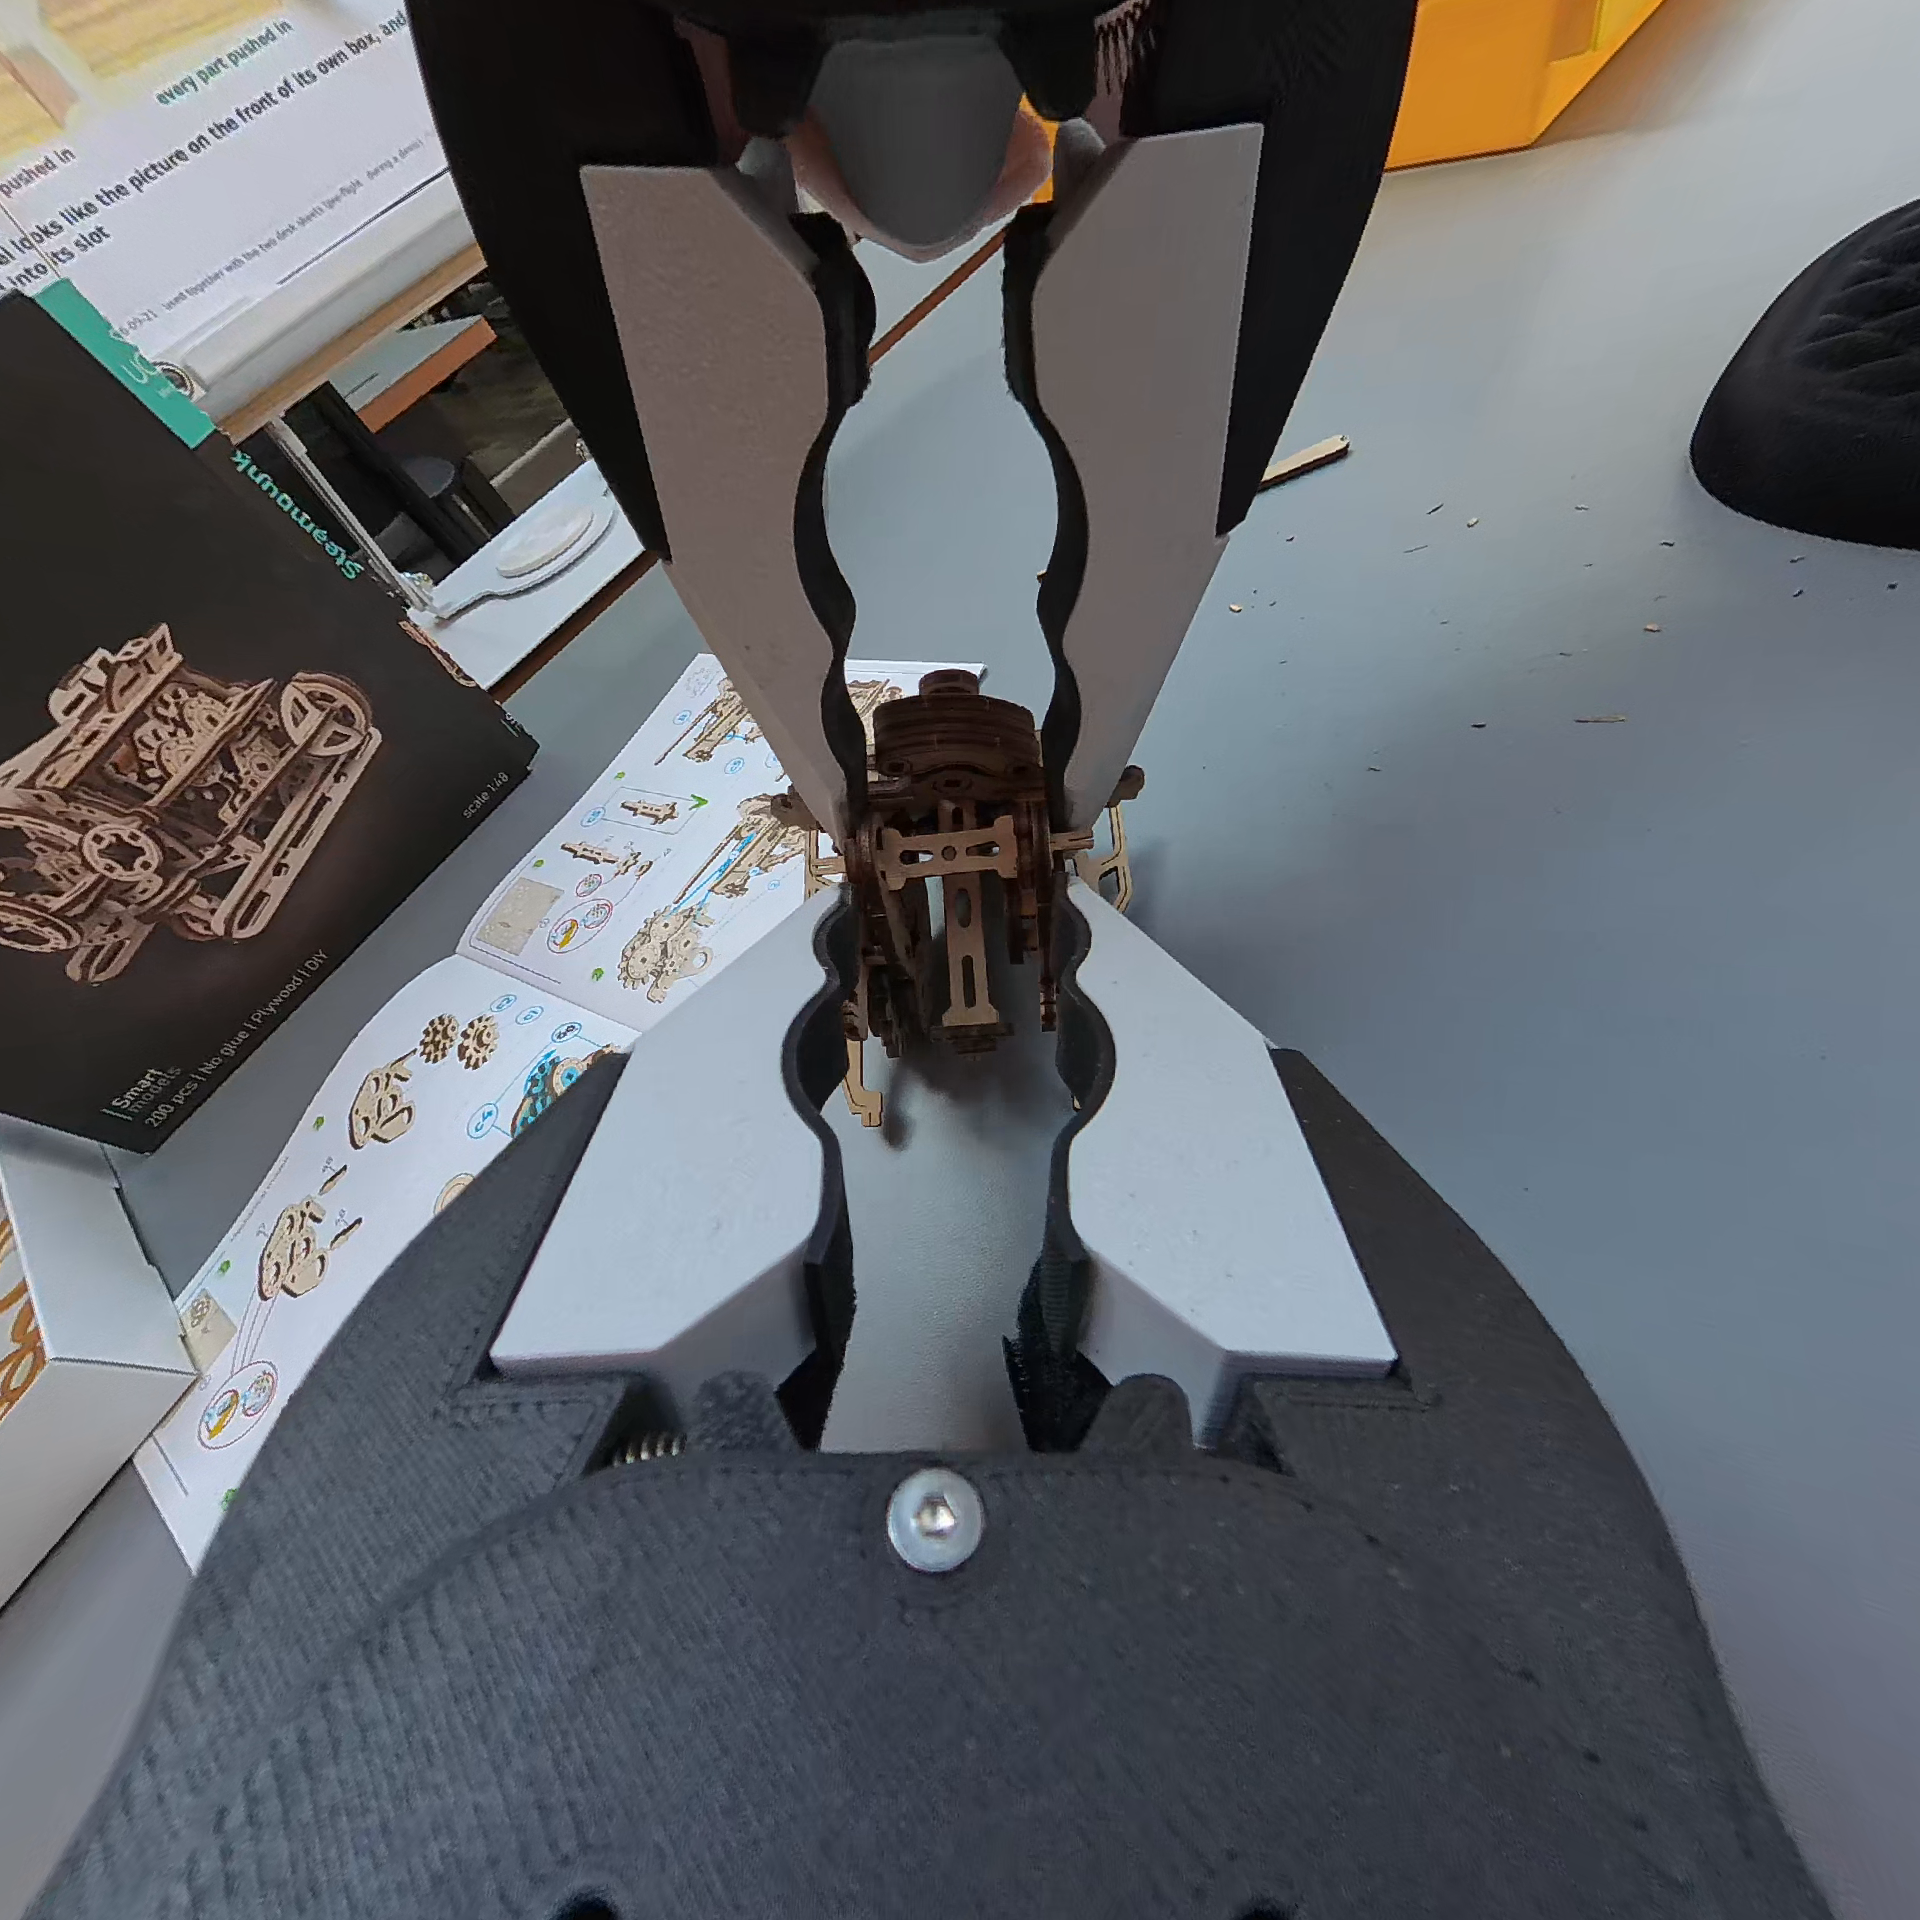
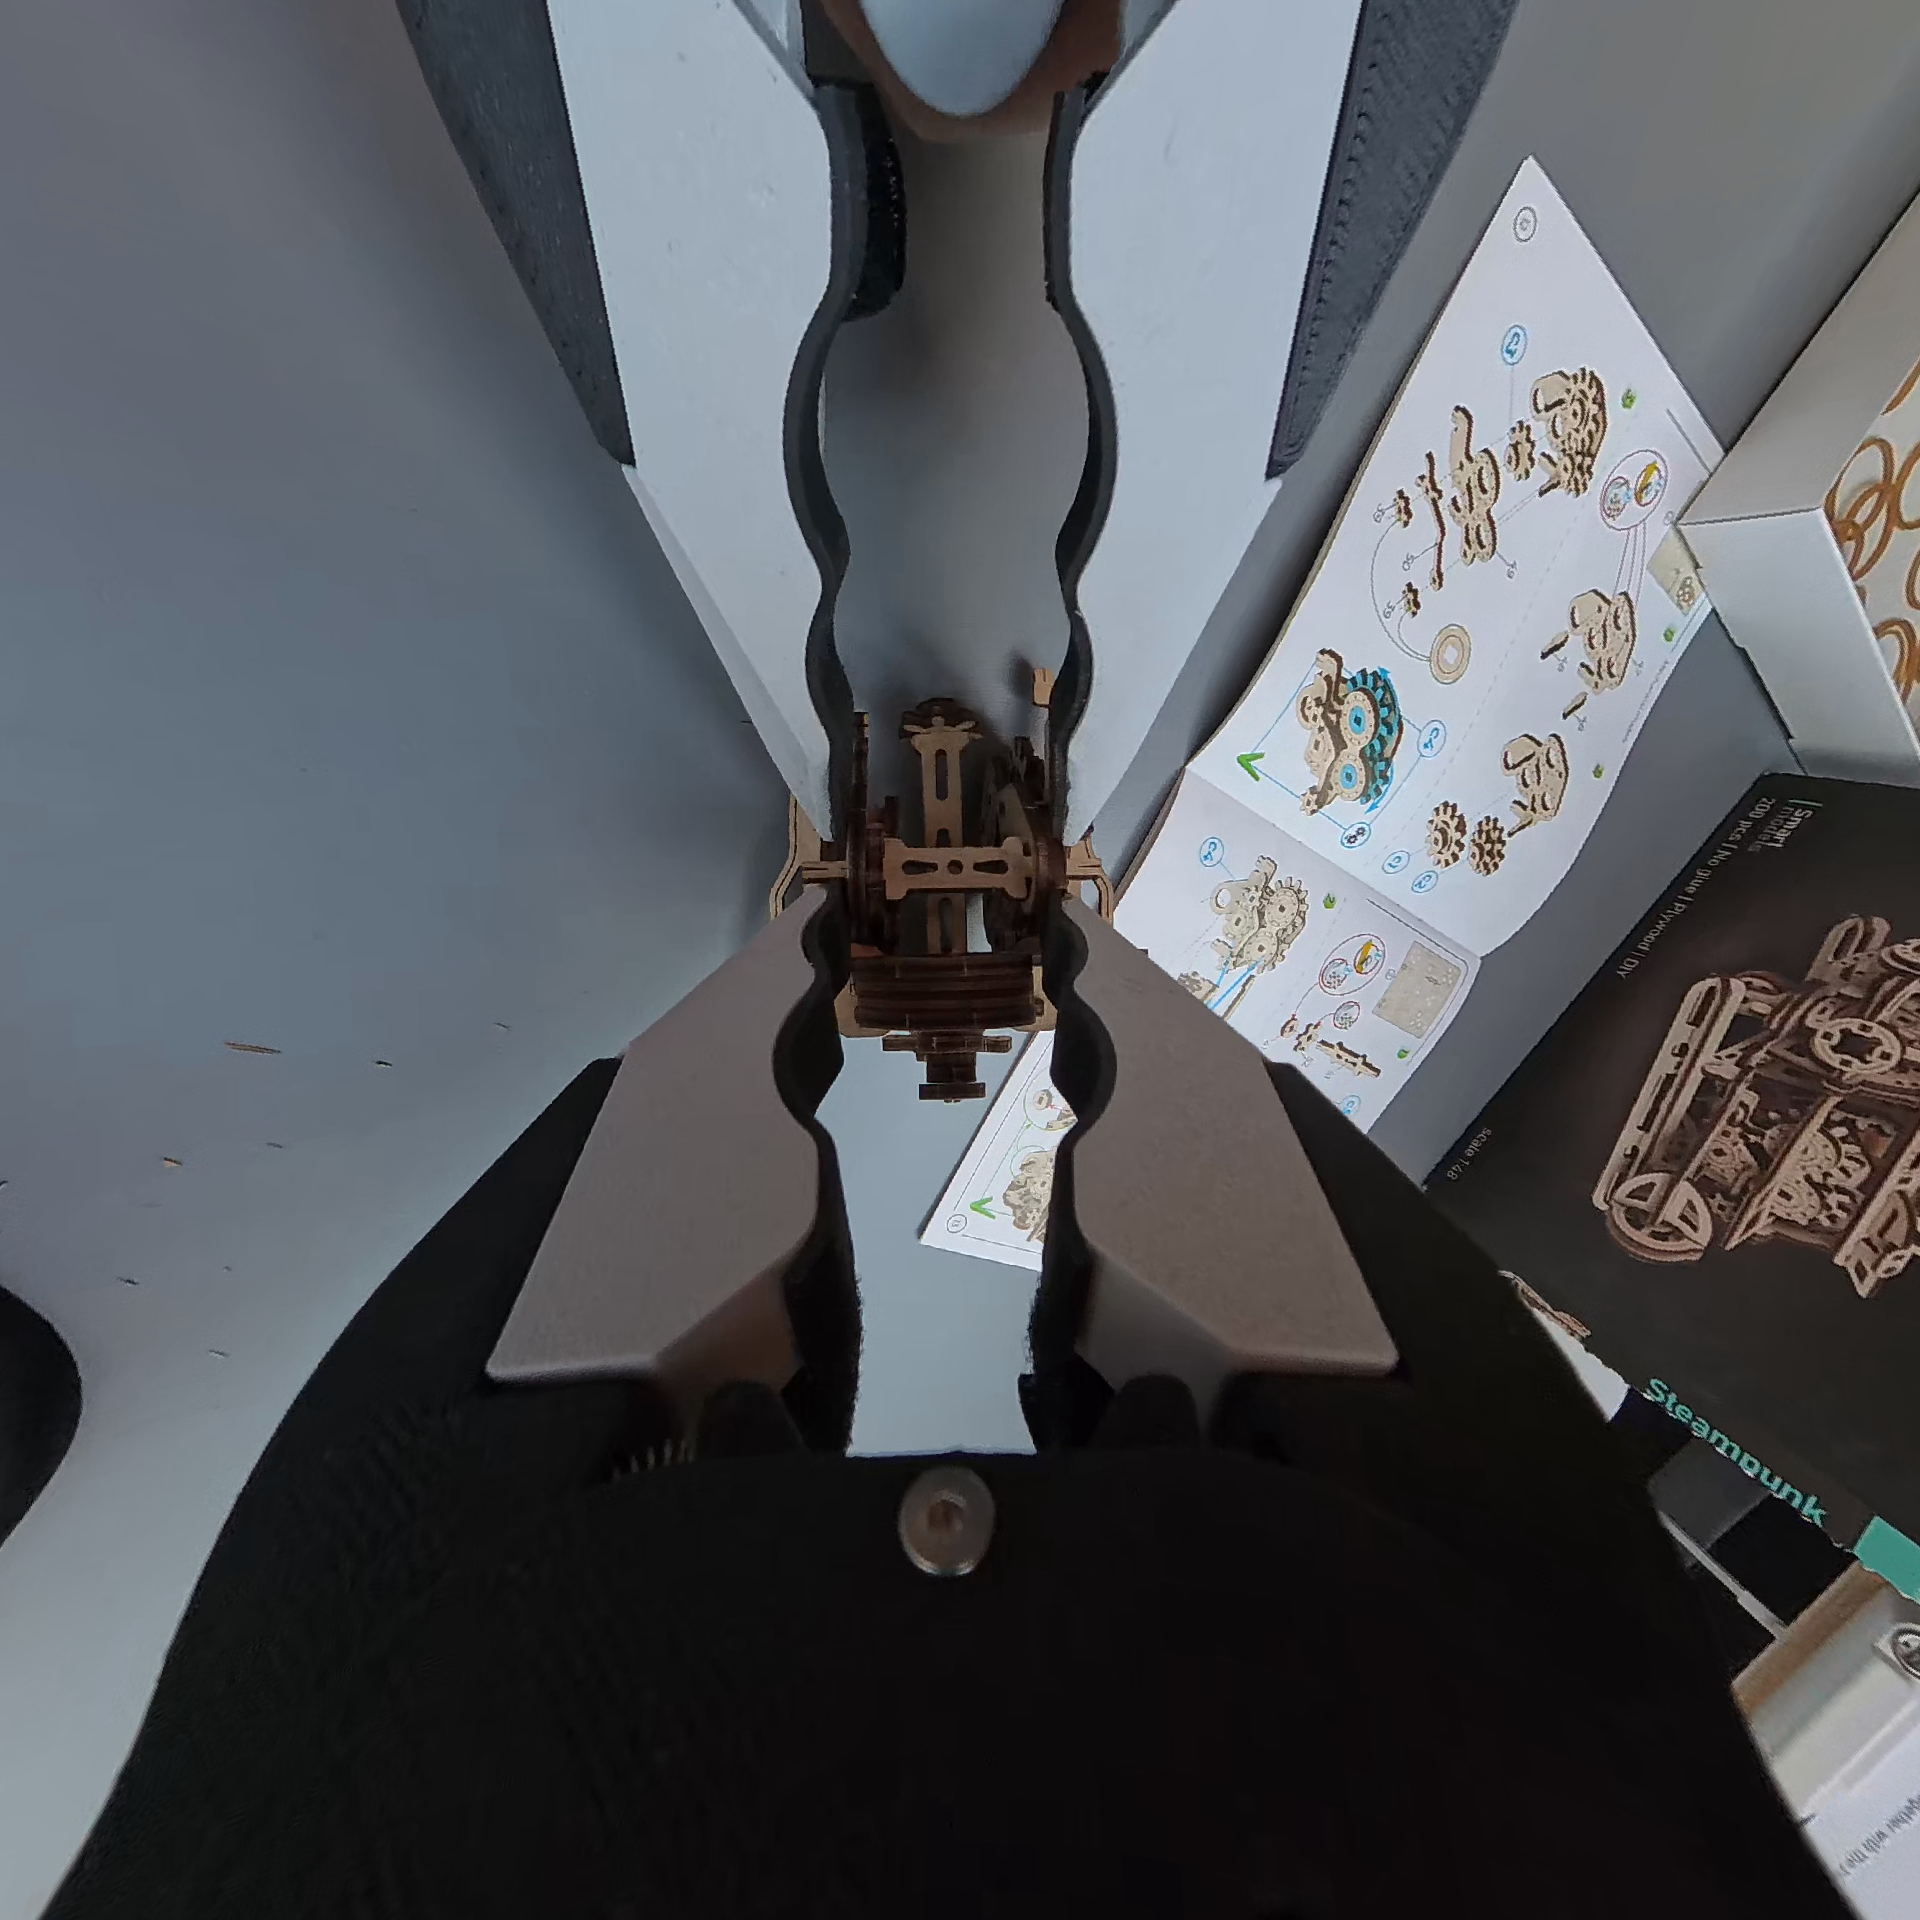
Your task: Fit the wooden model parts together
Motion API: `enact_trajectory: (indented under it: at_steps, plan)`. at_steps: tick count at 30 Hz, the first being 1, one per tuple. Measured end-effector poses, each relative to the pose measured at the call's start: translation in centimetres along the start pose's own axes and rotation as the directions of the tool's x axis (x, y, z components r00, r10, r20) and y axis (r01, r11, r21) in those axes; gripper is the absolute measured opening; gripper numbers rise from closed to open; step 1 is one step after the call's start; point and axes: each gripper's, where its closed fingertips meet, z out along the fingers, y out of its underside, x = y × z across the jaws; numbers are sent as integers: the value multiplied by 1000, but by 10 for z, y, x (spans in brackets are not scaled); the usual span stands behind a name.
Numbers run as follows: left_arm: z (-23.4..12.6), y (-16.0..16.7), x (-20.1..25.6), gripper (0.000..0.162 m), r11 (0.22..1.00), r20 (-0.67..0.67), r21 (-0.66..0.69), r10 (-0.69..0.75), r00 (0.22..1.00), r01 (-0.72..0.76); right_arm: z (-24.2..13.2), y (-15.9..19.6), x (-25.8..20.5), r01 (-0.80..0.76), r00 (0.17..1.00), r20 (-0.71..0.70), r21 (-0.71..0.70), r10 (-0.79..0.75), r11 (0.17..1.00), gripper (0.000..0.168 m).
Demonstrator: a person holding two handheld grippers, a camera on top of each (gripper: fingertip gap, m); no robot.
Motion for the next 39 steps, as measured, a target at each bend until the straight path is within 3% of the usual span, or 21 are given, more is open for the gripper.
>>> enact_trajectory:
  at_steps: [12, 14, 19, 30, 39]
  plan:
    - [-4, -7, 10, 36, 997, -3, 46, 69, 998, -68, -5, -3, -11, -4, 995, -98, 39, 8, 999, 34]
    - [-4, -8, 11, 46, 996, 3, 52, 71, 997, -71, -6, -5, -16, 10, 995, -97, 60, -4, 998, 35]
    - [-5, -9, 19, 37, 994, -24, 60, 97, 995, -96, -7, -5, -18, -14, 991, -131, 51, 21, 999, 35]
    - [-5, -11, 24, 36, 992, -48, 69, 107, 993, -104, -10, -6, -25, -76, 996, -30, 84, 79, 994, 35]
    - [-5, -11, 23, 36, 990, -35, 72, 124, 992, -122, -10, -4, -22, -108, 994, 0, 21, 108, 994, 42]
